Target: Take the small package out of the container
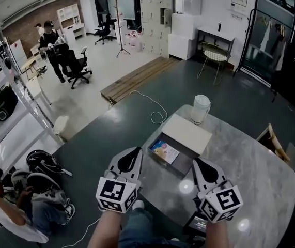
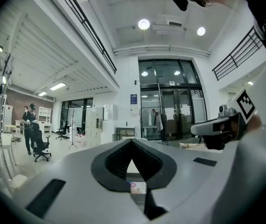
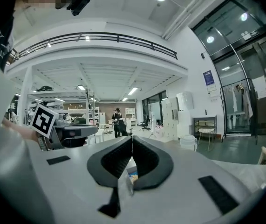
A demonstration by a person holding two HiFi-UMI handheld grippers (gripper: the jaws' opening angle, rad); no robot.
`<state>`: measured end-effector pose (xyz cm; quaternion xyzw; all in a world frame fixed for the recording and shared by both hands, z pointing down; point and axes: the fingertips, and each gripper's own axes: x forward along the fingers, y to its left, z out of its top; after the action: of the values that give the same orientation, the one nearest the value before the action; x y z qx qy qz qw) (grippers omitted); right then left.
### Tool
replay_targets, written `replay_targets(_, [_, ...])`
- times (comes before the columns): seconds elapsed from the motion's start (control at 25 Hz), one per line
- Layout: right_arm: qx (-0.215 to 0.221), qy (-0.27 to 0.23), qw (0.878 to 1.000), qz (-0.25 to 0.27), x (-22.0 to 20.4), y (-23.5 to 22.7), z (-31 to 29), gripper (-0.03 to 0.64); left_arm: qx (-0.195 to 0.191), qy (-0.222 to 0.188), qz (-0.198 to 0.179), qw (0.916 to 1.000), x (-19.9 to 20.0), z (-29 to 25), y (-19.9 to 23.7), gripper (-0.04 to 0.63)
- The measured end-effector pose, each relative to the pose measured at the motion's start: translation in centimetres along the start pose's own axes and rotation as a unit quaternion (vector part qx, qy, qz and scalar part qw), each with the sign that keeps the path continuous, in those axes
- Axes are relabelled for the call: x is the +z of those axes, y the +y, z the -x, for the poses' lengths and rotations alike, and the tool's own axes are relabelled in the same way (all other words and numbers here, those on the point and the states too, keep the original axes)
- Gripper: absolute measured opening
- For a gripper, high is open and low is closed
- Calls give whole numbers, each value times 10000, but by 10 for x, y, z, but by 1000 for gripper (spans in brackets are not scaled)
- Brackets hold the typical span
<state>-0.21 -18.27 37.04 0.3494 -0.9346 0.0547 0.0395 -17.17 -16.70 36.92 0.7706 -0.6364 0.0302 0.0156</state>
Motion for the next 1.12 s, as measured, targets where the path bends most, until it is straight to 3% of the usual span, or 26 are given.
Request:
replay_targets(0.24, [-610, 92, 9978, -263, 2, -17, -62, 26, -446, 72, 254, 9987, -8, -61, 61, 11])
replay_targets(0.56, [-1452, 579, 9852, -706, -13, -37, -100, 26, -1132, 255, 405, 9924, -15, -115, 91, 11])
replay_targets(0.76, [-1621, 795, 9776, -1084, -33, -47, -102, 28, -1354, 512, 530, 9880, -32, -139, 89, 11])
replay_targets(0.92, [-1514, 891, 9724, -1537, -56, -60, -106, 28, -1438, 732, 545, 9854, -48, -155, 80, 12])
replay_targets(1.04, [-1450, 1232, 9609, -2013, -86, -63, -107, 29, -1473, 934, 557, 9831, -62, -162, 77, 12])
replay_targets(1.12, [-1364, 1620, 9506, -2272, -110, -61, -110, 111, -1432, 1037, 620, 9823, -69, -168, 79, 11])
